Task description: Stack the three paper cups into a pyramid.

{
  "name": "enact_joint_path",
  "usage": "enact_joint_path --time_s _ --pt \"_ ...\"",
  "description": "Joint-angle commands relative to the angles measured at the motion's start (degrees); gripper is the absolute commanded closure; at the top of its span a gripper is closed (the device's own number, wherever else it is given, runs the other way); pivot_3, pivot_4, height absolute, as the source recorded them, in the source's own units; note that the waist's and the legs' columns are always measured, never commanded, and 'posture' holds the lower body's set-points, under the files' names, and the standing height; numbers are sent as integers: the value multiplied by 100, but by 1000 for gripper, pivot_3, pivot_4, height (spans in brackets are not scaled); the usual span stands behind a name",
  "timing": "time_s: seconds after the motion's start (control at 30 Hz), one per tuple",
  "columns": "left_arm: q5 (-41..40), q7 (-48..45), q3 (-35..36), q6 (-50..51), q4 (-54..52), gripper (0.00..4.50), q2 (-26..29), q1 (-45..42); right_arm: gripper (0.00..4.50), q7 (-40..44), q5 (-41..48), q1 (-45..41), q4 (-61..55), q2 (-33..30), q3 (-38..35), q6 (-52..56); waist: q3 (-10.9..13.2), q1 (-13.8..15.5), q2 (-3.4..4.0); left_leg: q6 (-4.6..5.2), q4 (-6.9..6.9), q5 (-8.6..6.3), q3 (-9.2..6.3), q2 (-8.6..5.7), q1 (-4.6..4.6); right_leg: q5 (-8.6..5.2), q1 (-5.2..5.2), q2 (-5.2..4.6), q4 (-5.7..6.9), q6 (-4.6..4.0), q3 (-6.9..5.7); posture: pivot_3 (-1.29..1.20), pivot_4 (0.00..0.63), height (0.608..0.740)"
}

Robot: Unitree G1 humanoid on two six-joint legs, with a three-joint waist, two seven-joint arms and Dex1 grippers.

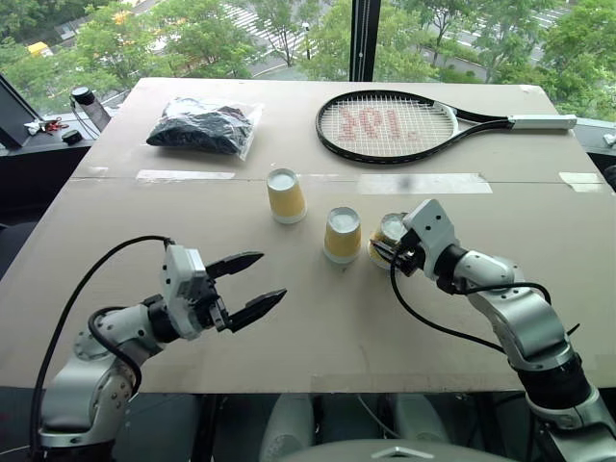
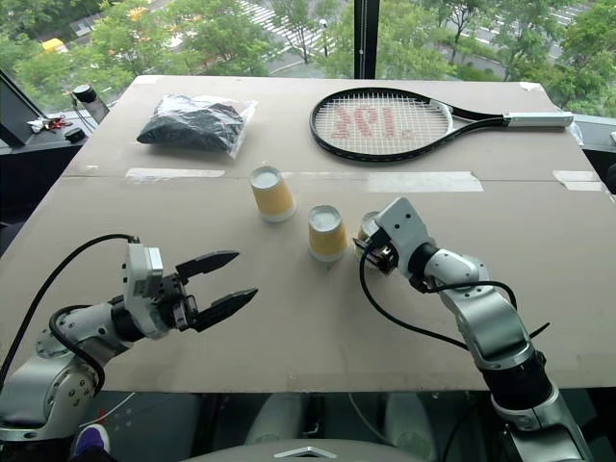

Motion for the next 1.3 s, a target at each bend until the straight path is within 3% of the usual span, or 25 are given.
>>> enact_joint_path --time_s 0.03,0.3,0.5,0.7,0.8,1.3 --pt "50 48 -12 5 76 0 66 -177 26 67 78 -14 -348 9 -120 -4 0 0 0 0 0 0 0 0 0 0 0 0 0 0 0 0 150 740" --pt "425 637 -317 173 498 0 -101 -785 26 617 769 189 -997 -214 -773 -137 0 12 -4 1 1 -1 -2 -2 -2 0 1 -1 -2 1 -2 0 150 740" --pt "741 1329 -602 273 925 0 -629 -1366 26 1149 1374 779 -1503 -507 -1513 -755 3 63 -9 2 2 -1 -4 -5 -2 1 4 -1 -2 2 -4 0 150 740" --pt "831 855 -668 46 1278 2477 -428 -1506 0 1484 1788 1378 -1776 -772 -2006 -1066 4 7 -10 1 -1 -1 -4 -1 1 1 3 1 0 2 -2 0 150 740" --pt "1036 624 -932 -115 1589 2477 -402 -1798 0 1535 1767 1652 -1796 -915 -2178 -1239 4 34 -10 1 1 -1 -3 -3 0 1 5 0 -2 2 -3 0 150 740" --pt "2265 833 -2040 -770 3586 2477 -1371 -3451 0 1177 1844 3136 -2683 -886 -2735 -1585 3 134 -23 2 13 -1 -10 -32 -5 4 9 1 -2 8 1 0 150 740"
